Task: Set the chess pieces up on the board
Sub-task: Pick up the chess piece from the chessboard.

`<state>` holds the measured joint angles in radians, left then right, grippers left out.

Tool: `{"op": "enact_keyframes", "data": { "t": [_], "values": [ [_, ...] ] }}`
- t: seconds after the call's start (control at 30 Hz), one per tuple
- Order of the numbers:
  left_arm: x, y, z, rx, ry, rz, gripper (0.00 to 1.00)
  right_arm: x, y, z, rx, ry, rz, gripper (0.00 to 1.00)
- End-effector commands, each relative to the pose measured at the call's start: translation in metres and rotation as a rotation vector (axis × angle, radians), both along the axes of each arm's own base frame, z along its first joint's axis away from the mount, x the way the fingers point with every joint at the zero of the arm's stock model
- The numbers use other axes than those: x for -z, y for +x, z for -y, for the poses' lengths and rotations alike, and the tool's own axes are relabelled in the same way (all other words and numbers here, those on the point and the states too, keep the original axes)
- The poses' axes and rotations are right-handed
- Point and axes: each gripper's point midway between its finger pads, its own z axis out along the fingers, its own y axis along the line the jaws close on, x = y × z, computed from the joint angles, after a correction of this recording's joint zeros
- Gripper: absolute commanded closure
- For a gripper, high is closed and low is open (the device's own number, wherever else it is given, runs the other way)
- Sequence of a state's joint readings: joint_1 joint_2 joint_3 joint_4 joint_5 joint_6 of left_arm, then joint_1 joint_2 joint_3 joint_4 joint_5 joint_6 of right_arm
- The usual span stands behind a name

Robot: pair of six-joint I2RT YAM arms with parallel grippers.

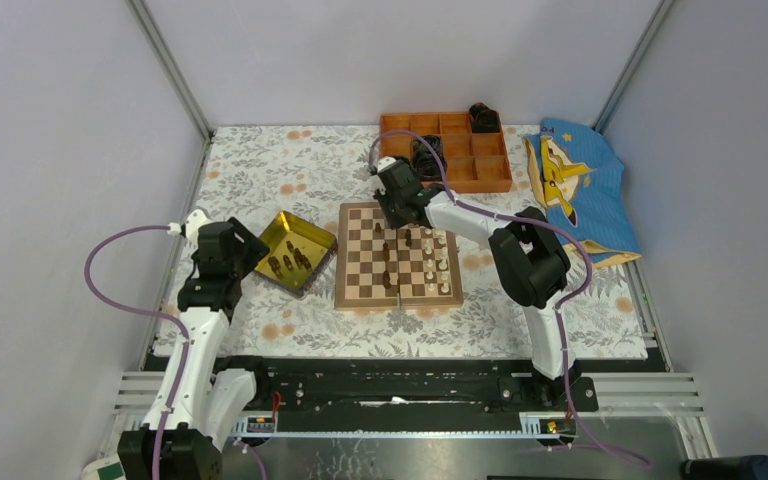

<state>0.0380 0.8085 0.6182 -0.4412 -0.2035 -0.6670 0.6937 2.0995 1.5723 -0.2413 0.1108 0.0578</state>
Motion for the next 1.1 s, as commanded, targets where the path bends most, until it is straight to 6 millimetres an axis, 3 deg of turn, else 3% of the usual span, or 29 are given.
{"op": "enact_keyframes", "data": {
  "t": [0.0,0.43,1.07],
  "values": [
    [-0.007,0.006,0.002,0.019,0.002,0.046,0.25,-0.024,0.006,0.001,-0.003,0.027,0.050,0.89],
    [-0.009,0.005,0.002,0.015,0.005,0.056,0.25,-0.053,0.017,-0.005,-0.023,0.056,0.121,0.93],
    [-0.011,0.007,0.004,0.021,-0.008,0.068,0.25,-0.064,0.032,-0.042,-0.085,0.101,0.114,0.93]
  ]
}}
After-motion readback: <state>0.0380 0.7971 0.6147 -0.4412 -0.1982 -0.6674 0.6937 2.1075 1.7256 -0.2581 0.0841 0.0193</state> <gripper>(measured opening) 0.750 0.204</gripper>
